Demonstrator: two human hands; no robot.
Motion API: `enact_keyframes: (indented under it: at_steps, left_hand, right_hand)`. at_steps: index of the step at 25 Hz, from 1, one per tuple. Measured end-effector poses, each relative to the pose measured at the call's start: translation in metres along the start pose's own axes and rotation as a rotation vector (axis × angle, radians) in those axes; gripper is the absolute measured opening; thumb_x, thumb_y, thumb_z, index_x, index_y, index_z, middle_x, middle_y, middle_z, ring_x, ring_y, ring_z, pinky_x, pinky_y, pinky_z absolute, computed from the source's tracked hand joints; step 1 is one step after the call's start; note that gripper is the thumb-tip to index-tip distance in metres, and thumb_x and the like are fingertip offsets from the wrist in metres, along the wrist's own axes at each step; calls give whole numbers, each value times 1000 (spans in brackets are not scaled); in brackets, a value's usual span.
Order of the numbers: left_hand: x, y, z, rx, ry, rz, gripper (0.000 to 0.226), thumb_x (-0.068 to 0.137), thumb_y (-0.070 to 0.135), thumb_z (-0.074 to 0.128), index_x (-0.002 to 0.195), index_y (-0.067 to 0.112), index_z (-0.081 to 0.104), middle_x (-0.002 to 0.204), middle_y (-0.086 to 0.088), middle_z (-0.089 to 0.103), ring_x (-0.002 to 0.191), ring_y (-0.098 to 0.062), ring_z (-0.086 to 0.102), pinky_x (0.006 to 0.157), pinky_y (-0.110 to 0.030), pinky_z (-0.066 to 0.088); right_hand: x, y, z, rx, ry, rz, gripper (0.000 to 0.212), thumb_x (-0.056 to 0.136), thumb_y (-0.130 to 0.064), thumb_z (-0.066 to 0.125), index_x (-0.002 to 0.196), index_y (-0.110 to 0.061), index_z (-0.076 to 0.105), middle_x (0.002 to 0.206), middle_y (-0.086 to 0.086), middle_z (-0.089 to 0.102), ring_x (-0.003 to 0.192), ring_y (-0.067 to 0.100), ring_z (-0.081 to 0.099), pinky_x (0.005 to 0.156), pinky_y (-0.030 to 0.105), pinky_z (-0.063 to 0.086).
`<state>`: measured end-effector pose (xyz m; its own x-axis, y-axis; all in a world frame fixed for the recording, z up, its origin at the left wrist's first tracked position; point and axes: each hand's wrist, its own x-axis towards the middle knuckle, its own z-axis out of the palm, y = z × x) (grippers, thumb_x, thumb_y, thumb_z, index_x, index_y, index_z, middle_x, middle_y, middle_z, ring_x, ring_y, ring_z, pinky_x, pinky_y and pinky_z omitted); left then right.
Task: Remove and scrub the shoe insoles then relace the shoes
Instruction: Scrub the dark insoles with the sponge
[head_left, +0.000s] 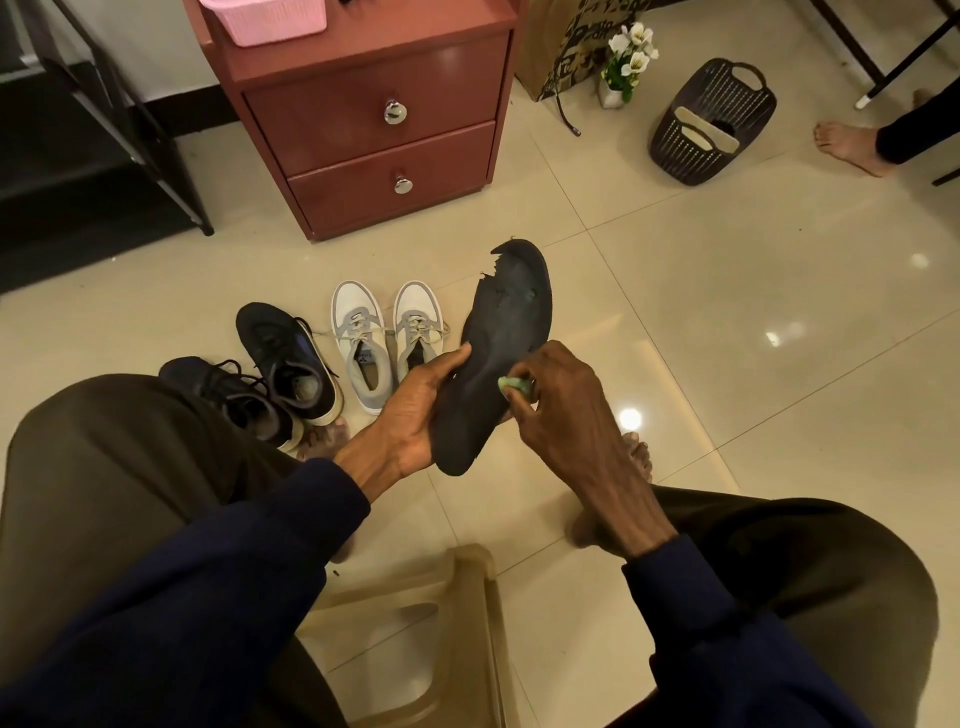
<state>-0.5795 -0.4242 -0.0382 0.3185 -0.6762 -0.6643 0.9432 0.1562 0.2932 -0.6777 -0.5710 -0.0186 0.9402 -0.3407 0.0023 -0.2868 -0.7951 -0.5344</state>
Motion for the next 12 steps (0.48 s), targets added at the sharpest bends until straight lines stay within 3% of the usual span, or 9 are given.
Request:
enact_keyframes:
  at_steps: [2,4,6,10,12]
  left_hand:
    - [-2,-1,3,37,-30,-24,34,102,24,59,132,8,65,130,-16,68,107,-32,70,102,-51,52]
    - [-4,-2,4,79,-46,-28,32,101,23,59,129,9,66,121,-14,70,100,-29,70,95,-43,57]
    - [-6,-3,6,81,-68,-40,32,100,22,59,129,10,65,119,-14,70,98,-29,70,95,-43,56]
    - [-5,-6,3,107,-111,-147,42,104,25,54,141,4,55,141,-24,59,126,-47,59,112,-56,44]
    - [-8,-4,5,124,-142,-175,40,106,26,49,138,4,60,140,-24,60,126,-47,59,112,-57,44]
  right_hand:
    - [1,0,1,17,17,-22,19,85,-15,80,100,-5,71,97,11,67,79,22,62,72,20,45]
    - [-1,-8,-2,111,-101,-124,17,84,-15,81,99,-10,73,95,6,67,78,14,60,69,17,48]
    - [-1,-10,-7,125,-142,-148,15,86,-21,81,98,-14,74,93,1,67,78,12,58,67,22,51]
    - [10,19,-19,-21,152,91,19,88,-25,79,101,-14,72,98,5,68,84,18,62,74,33,57]
    - [11,21,-22,43,143,99,17,88,-23,79,101,-14,72,98,4,67,83,16,62,76,31,57]
